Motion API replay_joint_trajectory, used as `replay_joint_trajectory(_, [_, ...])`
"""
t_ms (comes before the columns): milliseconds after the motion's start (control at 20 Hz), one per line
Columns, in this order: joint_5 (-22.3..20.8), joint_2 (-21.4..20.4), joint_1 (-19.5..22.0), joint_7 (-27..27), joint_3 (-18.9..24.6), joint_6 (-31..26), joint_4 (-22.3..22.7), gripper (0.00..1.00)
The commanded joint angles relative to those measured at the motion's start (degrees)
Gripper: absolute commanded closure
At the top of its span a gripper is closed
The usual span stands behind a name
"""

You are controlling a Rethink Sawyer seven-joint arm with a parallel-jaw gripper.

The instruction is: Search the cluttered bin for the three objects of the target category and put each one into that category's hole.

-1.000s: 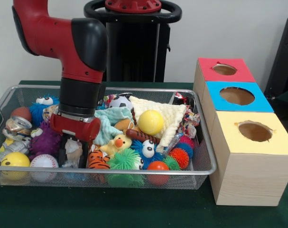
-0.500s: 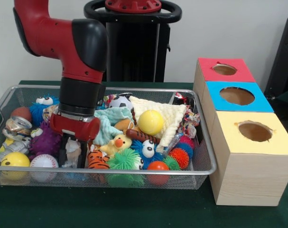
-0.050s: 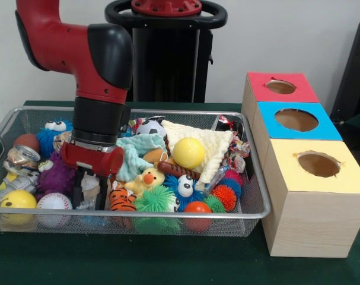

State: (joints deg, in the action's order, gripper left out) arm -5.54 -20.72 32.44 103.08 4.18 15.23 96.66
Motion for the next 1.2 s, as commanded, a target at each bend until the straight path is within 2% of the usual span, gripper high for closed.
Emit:
replay_joint_trajectory(50, [-0.5,5.3,1.1,11.8,3.5,2.3,1.6,1.00])
replay_joint_trajectory(250, [-0.5,4.2,-0.2,10.0,1.5,0.1,2.0,1.00])
replay_joint_trajectory(700, [1.9,-1.9,-2.0,8.2,-0.1,-10.5,5.3,1.00])
replay_joint_trajectory(1200, [1.3,-4.1,-1.9,7.8,0.3,-14.4,5.6,1.00])
